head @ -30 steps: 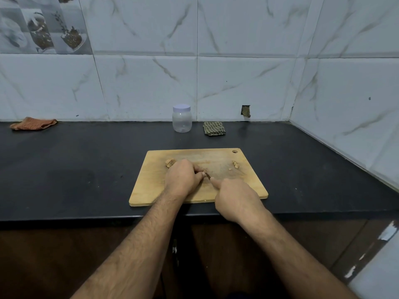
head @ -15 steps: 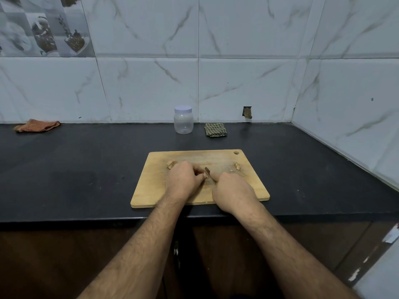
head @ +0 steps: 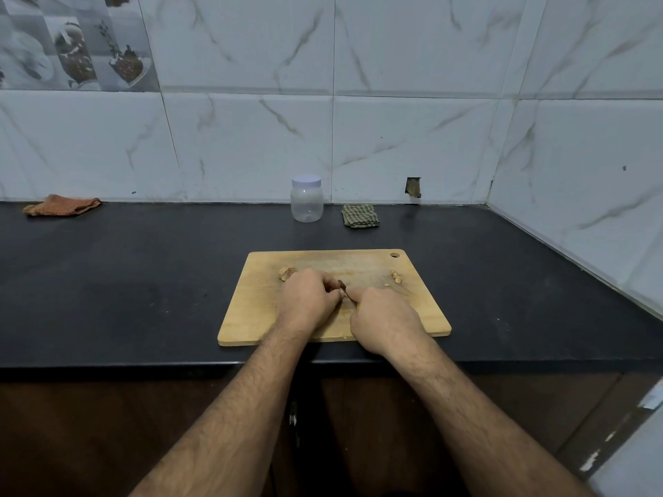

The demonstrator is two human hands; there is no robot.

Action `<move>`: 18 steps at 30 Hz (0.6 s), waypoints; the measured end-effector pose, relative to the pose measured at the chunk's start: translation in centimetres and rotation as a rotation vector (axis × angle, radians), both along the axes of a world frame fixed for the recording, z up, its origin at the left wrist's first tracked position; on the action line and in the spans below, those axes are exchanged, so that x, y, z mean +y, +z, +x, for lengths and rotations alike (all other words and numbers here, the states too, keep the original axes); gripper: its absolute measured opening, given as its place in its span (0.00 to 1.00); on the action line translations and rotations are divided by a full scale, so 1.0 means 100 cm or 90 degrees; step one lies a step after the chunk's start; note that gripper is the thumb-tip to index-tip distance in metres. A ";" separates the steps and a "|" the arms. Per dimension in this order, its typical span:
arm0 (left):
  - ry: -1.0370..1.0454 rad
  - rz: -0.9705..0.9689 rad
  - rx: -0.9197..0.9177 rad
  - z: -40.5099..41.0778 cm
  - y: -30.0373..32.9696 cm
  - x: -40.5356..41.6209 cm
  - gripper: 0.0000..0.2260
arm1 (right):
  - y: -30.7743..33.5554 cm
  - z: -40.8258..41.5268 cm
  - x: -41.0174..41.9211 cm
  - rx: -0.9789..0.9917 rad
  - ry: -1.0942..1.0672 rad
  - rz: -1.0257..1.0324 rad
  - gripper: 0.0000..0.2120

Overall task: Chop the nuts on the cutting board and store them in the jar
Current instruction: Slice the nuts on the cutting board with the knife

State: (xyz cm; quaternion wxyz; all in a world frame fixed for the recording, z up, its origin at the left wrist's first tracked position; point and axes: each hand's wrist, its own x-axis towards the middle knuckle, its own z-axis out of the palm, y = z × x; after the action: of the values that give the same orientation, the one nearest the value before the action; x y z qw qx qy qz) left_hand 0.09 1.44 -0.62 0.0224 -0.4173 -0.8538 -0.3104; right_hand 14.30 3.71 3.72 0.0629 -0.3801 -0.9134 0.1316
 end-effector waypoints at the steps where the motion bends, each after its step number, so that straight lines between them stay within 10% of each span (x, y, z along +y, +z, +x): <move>1: 0.001 0.000 -0.002 0.000 0.000 0.000 0.05 | -0.001 0.000 0.000 -0.001 -0.002 0.001 0.27; 18: 0.014 -0.083 -0.115 -0.011 0.014 0.012 0.06 | 0.007 -0.006 -0.005 -0.057 -0.008 -0.004 0.31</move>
State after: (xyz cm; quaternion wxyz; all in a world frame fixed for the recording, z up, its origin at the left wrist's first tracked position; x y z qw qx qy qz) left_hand -1.00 2.65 0.82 -0.0789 -0.3788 -0.8753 -0.2901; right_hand 13.71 3.23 4.41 0.0218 -0.3914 -0.9125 0.1170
